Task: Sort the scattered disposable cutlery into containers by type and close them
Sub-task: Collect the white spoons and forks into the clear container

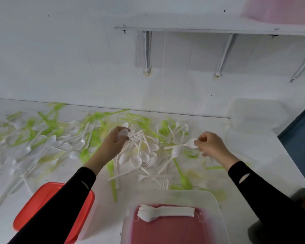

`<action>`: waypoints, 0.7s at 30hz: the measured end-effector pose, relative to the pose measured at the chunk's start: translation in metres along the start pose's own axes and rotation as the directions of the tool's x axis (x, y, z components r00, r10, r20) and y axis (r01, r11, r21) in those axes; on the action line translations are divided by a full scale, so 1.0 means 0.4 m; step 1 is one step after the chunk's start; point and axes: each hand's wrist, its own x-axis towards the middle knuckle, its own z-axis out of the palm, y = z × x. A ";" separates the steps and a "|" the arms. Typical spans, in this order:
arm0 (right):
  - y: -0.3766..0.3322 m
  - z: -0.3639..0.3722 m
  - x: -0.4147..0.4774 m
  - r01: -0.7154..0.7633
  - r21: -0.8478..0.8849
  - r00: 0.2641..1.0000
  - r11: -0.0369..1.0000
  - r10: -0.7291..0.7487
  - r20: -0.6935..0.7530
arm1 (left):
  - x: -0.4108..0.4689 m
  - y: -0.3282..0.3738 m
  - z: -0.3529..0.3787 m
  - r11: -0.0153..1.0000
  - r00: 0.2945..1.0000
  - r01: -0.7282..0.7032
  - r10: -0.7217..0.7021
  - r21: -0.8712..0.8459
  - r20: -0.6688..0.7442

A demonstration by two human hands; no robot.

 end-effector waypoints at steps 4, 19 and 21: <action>-0.037 -0.038 0.012 0.128 0.202 0.984 0.971 -0.099 -0.147 | 0.004 -0.067 0.025 0.884 0.911 -0.274 0.113 0.378 0.396; 0.006 0.178 -0.019 0.171 -0.565 0.974 0.807 -0.052 0.220 | 0.033 -0.079 0.101 0.520 0.665 -0.711 0.278 0.474 0.693; 0.008 0.191 -0.018 0.175 -0.565 0.978 0.806 -0.077 0.193 | 0.042 -0.071 0.109 0.500 0.663 -0.723 0.307 0.477 0.683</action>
